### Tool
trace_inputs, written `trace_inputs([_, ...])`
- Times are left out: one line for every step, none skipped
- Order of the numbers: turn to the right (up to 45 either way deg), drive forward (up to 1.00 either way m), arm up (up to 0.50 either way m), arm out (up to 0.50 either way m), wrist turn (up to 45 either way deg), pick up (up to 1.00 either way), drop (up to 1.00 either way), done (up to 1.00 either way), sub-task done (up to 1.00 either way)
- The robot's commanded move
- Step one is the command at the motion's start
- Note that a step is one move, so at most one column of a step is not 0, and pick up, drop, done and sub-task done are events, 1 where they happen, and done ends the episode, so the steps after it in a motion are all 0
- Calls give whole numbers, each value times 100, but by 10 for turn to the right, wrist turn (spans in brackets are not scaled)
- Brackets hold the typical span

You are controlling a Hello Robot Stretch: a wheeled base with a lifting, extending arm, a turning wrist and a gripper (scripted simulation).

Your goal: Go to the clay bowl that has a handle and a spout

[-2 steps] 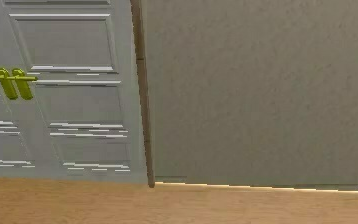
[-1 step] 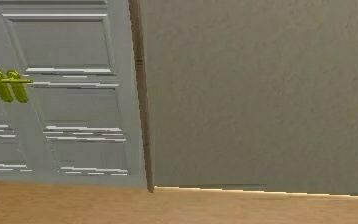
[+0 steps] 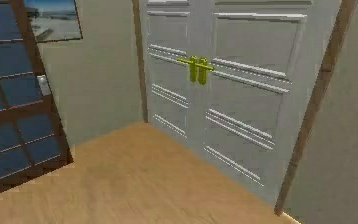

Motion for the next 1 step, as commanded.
trace_inputs([-360,0,0,0,0,0,0,0,0])
